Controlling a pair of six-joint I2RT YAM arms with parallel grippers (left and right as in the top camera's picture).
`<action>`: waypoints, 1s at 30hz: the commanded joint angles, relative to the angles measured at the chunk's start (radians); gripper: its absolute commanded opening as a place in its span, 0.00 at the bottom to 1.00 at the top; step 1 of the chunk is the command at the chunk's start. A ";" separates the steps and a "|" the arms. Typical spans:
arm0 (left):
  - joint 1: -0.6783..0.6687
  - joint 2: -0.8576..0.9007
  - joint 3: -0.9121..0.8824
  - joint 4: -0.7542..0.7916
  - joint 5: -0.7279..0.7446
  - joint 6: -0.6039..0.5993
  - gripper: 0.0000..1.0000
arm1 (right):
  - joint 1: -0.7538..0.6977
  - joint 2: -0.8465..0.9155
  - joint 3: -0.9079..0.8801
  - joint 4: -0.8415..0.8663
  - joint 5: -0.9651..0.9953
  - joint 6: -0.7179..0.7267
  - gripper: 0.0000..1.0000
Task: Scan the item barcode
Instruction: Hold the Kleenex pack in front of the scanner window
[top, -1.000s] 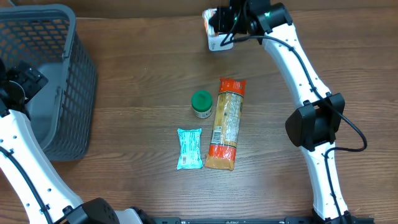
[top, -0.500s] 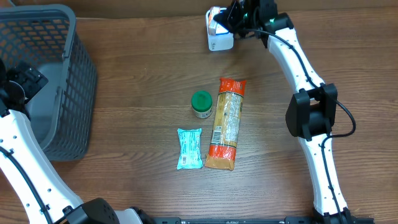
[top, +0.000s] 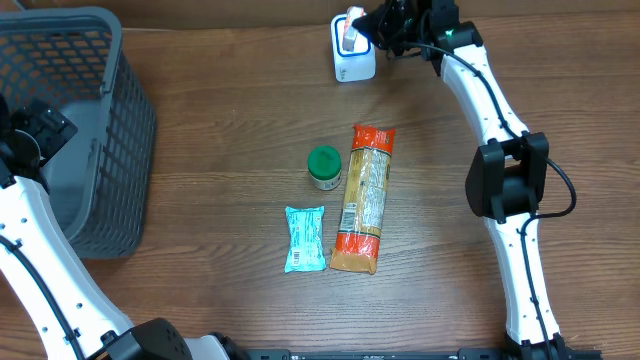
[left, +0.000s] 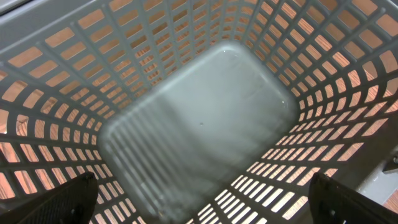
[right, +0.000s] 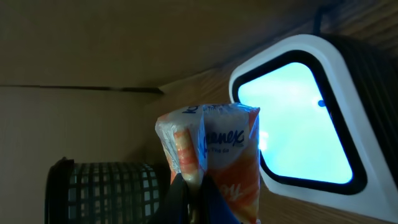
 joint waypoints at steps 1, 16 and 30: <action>-0.001 0.005 0.024 0.002 -0.005 -0.013 1.00 | 0.009 -0.011 0.009 0.019 0.001 -0.023 0.04; -0.001 0.005 0.024 -0.001 -0.006 -0.013 1.00 | 0.008 0.050 0.009 0.077 0.000 -0.044 0.04; -0.001 0.005 0.024 -0.001 -0.005 -0.013 1.00 | -0.019 -0.020 0.010 0.037 -0.119 -0.050 0.04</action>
